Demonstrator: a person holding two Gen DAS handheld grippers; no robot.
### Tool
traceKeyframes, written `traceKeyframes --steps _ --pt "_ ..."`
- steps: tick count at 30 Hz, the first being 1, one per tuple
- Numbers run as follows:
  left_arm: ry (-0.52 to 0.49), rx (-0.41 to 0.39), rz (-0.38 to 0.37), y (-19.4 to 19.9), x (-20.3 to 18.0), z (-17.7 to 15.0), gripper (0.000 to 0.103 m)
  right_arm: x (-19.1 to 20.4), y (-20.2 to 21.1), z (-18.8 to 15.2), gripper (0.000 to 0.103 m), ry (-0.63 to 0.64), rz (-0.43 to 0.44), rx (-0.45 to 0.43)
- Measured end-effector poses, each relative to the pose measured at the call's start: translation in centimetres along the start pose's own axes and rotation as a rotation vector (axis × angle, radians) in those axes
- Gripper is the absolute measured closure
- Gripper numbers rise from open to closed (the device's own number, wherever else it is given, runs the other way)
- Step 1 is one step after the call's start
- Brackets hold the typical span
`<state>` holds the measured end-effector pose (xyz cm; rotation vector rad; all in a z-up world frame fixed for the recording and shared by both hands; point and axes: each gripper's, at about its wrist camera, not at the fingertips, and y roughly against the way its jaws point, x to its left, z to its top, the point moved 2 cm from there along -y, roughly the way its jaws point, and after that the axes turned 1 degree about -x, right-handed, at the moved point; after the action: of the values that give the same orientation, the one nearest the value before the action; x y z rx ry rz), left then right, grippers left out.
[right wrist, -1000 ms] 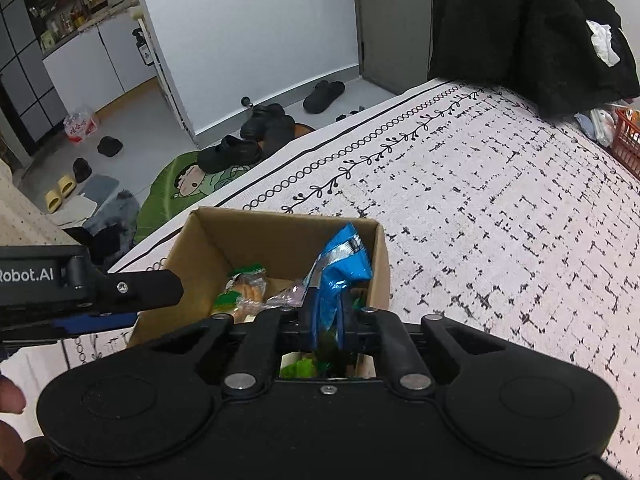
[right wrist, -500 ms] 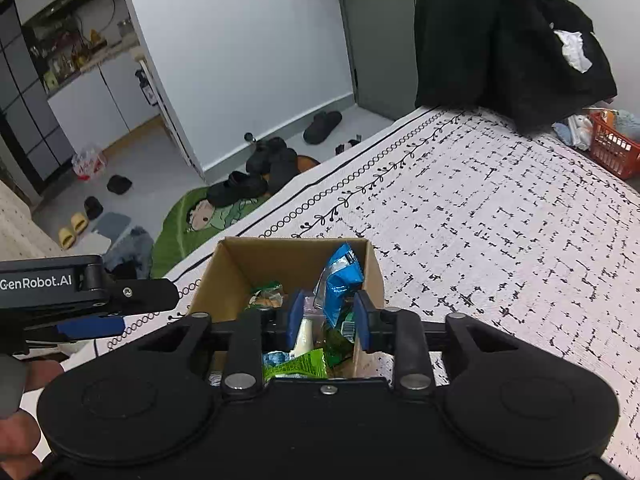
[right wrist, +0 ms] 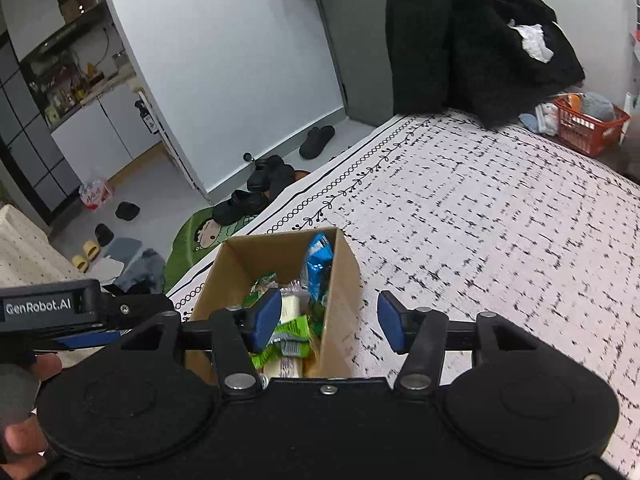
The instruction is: Organize snacks
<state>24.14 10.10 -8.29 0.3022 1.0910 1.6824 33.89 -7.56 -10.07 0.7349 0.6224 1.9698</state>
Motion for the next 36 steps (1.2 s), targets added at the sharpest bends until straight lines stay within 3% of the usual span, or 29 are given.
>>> traceKeyframes --steps 5,9,11,16,28,36 --pt "-0.046 -0.026 0.006 1.4 -1.4 -1.3 0.000 -1.3 1.8 -0.9 0.025 -0.024 -0.008 -0.019" --pt "-0.084 -0.047 0.024 2.1 -2.3 -2.3 0.000 -2.8 3.1 -1.8 0.020 -0.065 -0.006 -0.023" --pt "-0.100 -0.059 0.032 2.5 -2.6 -2.8 0.000 -3.4 3.8 -2.2 0.010 -0.073 -0.037 -0.035" --pt "-0.129 -0.083 0.051 3.5 -3.0 -3.6 0.000 -4.2 5.1 -3.3 0.000 -0.088 -0.039 -0.008" --pt "-0.284 -0.123 0.075 7.4 -4.3 -5.4 0.000 -4.4 10.6 -4.8 0.000 -0.087 -0.087 -0.036" --pt "-0.301 -0.163 0.039 10.9 -3.9 -6.1 0.000 -3.4 14.7 -5.6 0.000 -0.098 -0.124 -0.082"
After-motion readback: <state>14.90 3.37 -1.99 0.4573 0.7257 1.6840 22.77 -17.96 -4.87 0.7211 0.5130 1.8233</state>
